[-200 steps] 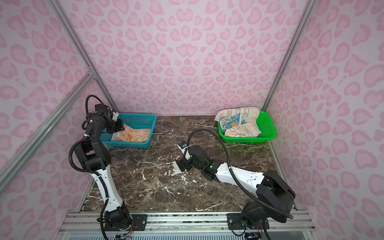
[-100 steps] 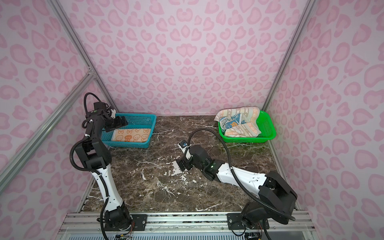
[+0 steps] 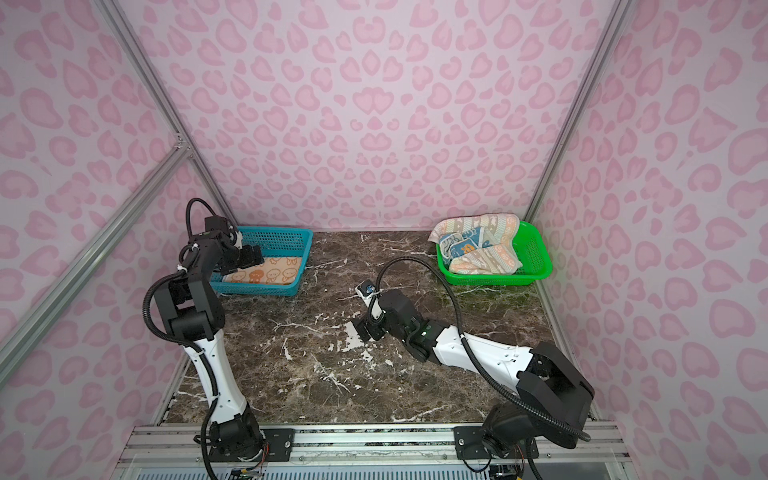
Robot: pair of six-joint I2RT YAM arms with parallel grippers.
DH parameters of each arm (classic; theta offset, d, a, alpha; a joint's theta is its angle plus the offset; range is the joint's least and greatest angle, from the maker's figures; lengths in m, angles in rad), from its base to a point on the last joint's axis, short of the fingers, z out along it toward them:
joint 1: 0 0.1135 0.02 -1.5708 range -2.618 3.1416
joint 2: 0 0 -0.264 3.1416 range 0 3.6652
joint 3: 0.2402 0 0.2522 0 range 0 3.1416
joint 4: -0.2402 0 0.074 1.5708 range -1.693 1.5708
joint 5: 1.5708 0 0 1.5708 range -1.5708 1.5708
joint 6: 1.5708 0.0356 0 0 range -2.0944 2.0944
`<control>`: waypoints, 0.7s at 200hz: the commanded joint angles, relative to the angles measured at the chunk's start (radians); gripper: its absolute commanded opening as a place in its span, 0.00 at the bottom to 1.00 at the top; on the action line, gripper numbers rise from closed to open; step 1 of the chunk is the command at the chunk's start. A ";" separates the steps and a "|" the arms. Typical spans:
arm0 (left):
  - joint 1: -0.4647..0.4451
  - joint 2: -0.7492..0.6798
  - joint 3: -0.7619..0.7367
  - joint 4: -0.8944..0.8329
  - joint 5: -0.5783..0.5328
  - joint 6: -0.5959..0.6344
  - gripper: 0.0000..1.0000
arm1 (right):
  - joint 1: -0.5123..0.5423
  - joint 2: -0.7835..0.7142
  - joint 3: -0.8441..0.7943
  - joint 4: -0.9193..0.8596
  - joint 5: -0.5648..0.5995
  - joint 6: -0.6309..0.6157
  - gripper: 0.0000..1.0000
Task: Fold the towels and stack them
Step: 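Lower the towel into the teal basket and open the left gripper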
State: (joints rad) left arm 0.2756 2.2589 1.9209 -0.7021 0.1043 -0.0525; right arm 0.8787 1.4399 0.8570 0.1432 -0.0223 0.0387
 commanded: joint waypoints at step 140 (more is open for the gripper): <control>-0.040 -0.569 -0.324 0.276 -0.003 -0.038 0.12 | 0.000 0.007 -0.017 0.044 -0.010 0.004 0.99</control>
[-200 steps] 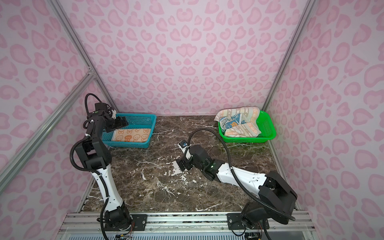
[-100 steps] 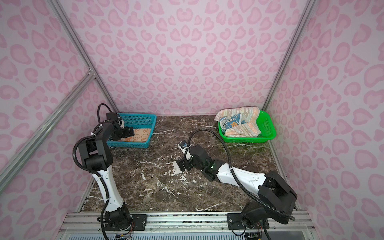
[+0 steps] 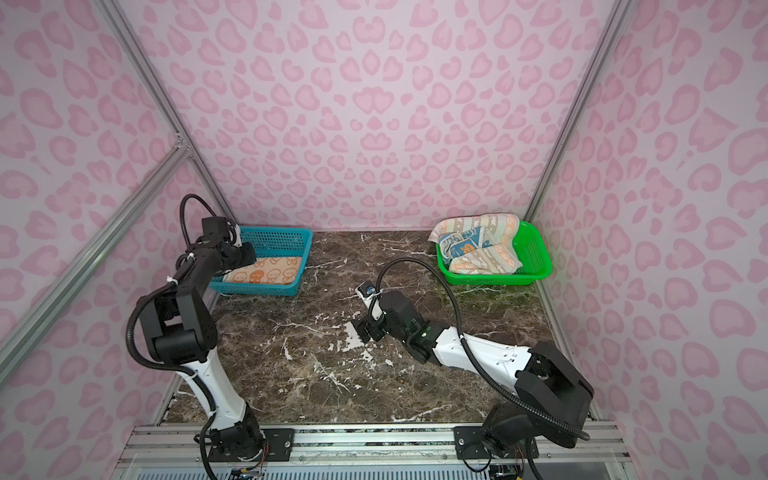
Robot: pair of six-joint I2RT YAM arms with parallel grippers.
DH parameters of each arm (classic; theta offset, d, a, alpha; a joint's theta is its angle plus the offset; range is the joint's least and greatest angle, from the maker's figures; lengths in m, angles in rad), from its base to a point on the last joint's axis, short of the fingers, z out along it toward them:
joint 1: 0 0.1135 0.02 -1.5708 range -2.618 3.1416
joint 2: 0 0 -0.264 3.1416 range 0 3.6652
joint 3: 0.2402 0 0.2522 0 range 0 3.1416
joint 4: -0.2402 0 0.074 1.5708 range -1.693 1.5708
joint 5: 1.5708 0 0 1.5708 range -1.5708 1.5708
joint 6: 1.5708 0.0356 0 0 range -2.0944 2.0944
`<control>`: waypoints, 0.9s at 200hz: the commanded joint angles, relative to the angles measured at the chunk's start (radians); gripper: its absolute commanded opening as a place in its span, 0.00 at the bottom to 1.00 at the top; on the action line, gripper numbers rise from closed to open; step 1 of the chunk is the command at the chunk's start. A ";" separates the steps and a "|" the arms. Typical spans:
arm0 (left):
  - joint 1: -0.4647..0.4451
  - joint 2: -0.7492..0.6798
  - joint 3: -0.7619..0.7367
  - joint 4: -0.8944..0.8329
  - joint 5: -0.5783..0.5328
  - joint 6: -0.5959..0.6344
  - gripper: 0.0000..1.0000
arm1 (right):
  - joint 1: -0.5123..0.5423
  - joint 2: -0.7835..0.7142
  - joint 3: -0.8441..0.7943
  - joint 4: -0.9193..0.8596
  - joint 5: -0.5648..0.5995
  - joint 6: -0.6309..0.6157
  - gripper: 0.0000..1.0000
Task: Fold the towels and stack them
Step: 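Lower the towel into the teal basket and open the left gripper, then withdraw the left gripper while the right gripper grasps a towel in the green basket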
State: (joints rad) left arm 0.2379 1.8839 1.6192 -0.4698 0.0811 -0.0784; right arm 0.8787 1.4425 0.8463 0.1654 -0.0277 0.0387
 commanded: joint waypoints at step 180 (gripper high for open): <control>-0.290 -0.824 -0.792 0.182 0.174 -0.241 0.04 | -0.634 0.155 0.444 -0.581 0.064 0.123 0.86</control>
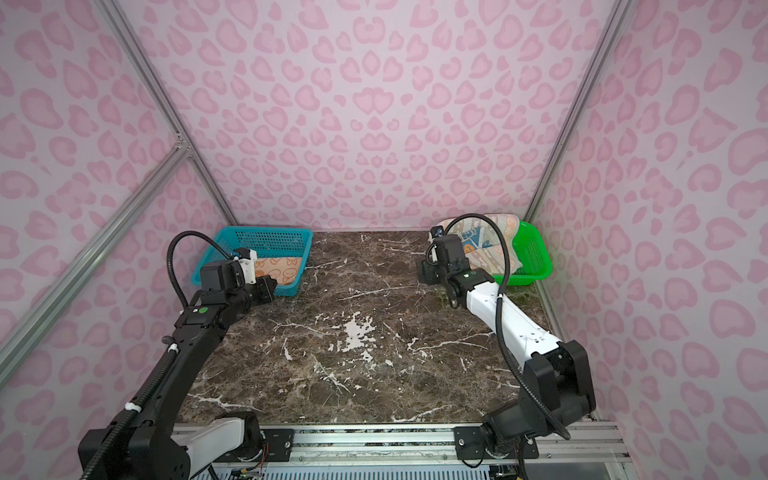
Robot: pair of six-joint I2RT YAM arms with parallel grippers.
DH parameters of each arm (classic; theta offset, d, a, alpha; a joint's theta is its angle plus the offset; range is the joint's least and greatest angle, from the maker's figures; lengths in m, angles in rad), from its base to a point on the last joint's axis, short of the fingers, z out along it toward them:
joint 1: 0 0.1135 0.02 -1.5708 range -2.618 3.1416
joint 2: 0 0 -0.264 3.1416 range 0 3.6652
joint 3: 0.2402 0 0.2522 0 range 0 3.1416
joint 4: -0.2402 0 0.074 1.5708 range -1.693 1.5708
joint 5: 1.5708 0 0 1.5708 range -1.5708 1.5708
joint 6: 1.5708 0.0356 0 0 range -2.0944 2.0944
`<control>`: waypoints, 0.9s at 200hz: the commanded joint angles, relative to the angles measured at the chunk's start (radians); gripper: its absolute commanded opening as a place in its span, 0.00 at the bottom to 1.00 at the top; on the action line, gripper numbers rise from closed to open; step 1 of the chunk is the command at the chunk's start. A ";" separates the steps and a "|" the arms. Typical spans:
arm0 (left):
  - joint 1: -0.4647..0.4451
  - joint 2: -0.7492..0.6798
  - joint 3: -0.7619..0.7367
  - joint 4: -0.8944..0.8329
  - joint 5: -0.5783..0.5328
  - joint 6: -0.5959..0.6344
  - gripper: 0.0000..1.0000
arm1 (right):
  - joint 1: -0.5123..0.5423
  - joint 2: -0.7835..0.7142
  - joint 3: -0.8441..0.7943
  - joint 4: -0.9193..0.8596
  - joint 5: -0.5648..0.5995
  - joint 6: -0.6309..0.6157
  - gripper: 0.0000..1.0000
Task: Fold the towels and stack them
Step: 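Withdraw the left gripper while the right gripper grasps a towel in the green basket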
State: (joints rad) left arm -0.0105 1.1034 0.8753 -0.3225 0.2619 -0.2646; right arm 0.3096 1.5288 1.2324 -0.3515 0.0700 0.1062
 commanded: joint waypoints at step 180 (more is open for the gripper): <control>-0.211 -0.070 -0.201 -0.010 -0.045 -0.145 0.16 | -0.228 0.597 0.471 0.006 -0.388 0.190 0.33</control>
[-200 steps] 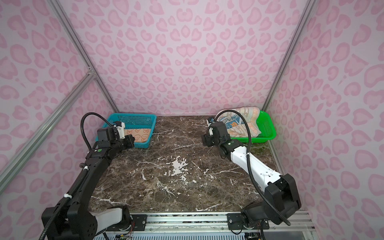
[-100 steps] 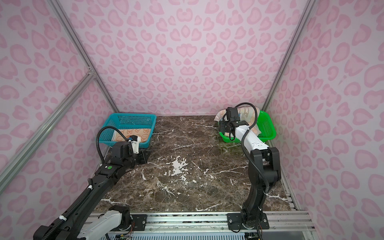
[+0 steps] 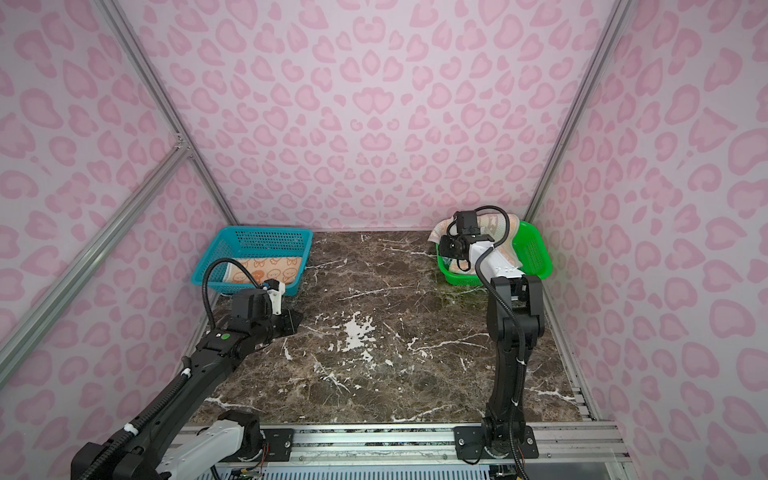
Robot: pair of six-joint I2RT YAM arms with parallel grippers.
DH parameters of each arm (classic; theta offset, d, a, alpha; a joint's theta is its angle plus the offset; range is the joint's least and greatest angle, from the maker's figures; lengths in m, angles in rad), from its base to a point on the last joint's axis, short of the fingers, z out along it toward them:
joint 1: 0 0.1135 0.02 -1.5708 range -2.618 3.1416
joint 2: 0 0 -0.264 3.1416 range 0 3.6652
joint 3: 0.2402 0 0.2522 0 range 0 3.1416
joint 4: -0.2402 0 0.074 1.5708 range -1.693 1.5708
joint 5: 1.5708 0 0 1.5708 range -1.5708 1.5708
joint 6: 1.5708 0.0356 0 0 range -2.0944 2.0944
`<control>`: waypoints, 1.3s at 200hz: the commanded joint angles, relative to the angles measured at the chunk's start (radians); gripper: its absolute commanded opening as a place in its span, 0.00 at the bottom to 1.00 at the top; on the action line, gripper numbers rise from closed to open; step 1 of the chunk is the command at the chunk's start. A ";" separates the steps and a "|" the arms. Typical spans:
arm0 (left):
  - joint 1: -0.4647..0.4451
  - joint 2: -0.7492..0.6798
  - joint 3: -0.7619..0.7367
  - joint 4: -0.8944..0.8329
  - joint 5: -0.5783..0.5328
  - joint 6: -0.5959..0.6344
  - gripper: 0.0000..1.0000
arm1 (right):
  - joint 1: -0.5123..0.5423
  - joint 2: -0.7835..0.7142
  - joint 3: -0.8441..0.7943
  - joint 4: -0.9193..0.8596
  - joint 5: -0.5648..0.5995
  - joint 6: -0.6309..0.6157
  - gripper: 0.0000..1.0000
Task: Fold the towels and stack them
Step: 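Withdraw the left gripper while the right gripper grasps a towel in the green basket, then pull the blue RABBIT towel out with the right gripper and drop it on the table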
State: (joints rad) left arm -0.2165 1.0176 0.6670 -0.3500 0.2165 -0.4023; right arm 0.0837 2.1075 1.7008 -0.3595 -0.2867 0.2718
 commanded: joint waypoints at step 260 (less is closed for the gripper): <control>-0.019 0.024 0.244 -0.028 -0.143 0.045 0.18 | 0.371 -0.690 -0.238 0.088 -0.341 -0.044 0.00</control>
State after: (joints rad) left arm -0.2367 1.0580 0.9012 -0.3603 0.1181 -0.3763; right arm 0.4644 1.4563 1.6512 -0.4286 -0.6113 0.0219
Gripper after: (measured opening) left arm 0.171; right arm 0.049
